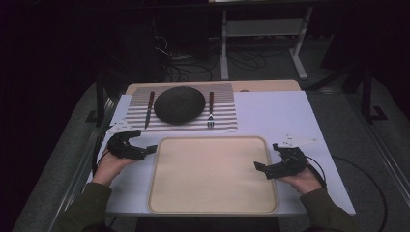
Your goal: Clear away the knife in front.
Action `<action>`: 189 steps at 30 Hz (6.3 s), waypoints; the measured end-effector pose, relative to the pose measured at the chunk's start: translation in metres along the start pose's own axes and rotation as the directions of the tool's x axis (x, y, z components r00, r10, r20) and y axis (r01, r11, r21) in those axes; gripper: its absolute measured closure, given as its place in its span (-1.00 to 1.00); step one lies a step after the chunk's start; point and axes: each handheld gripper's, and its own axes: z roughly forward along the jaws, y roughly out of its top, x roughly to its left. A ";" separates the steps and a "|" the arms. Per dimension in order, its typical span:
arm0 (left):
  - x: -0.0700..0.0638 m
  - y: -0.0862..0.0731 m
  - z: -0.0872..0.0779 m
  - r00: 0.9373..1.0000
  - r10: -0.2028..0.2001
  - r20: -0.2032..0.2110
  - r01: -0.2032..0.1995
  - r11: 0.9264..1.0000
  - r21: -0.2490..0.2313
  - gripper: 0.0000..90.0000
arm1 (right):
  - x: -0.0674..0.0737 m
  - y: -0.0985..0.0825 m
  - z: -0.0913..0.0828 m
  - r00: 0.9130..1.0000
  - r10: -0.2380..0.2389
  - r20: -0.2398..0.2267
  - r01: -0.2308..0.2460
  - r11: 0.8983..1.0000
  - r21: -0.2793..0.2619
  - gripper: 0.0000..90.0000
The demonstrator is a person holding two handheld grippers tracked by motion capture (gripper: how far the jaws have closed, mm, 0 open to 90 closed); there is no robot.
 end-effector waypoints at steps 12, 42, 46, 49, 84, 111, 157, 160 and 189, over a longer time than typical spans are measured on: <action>0.013 0.010 0.006 0.999 -0.014 -0.032 0.014 1.000 -0.004 -1.00 | -0.001 0.000 0.000 1.000 0.006 -0.002 -0.006 1.000 0.000 -1.00; 0.046 0.027 0.035 0.994 -0.036 -0.102 0.038 0.999 0.013 -0.98 | 0.000 -0.001 0.002 1.000 0.000 -0.017 0.000 1.000 0.001 -1.00; 0.048 0.031 0.041 0.994 -0.036 -0.106 0.037 0.999 0.014 -0.98 | 0.000 -0.001 0.002 1.000 0.002 -0.015 -0.002 1.000 -0.001 -1.00; 0.050 0.034 0.043 0.993 -0.038 -0.113 0.040 0.999 0.009 -0.98 | 0.000 -0.001 0.002 1.000 0.002 -0.015 -0.002 1.000 0.000 -1.00; 0.101 0.055 0.065 0.977 -0.102 -0.186 0.103 0.995 -0.008 -0.76 | 0.000 -0.001 0.003 1.000 0.001 -0.024 0.000 1.000 0.005 -1.00; 0.133 0.069 0.087 0.956 -0.114 -0.271 0.115 0.993 -0.011 -0.08 | -0.001 0.001 0.003 1.000 -0.006 0.002 0.006 1.000 0.005 -1.00; 0.151 0.048 0.128 0.903 -0.172 -0.394 0.209 0.976 0.053 0.48 | -0.002 0.002 0.000 1.000 0.005 -0.006 -0.005 1.000 -0.013 -1.00; 0.150 0.048 0.129 0.900 -0.171 -0.400 0.212 0.975 0.059 0.48 | -0.003 0.002 -0.001 1.000 0.005 -0.007 -0.005 1.000 -0.017 -1.00; 0.146 0.049 0.132 0.888 -0.170 -0.428 0.227 0.970 0.087 0.70 | -0.002 0.001 -0.001 1.000 0.005 -0.008 -0.005 1.000 -0.014 -1.00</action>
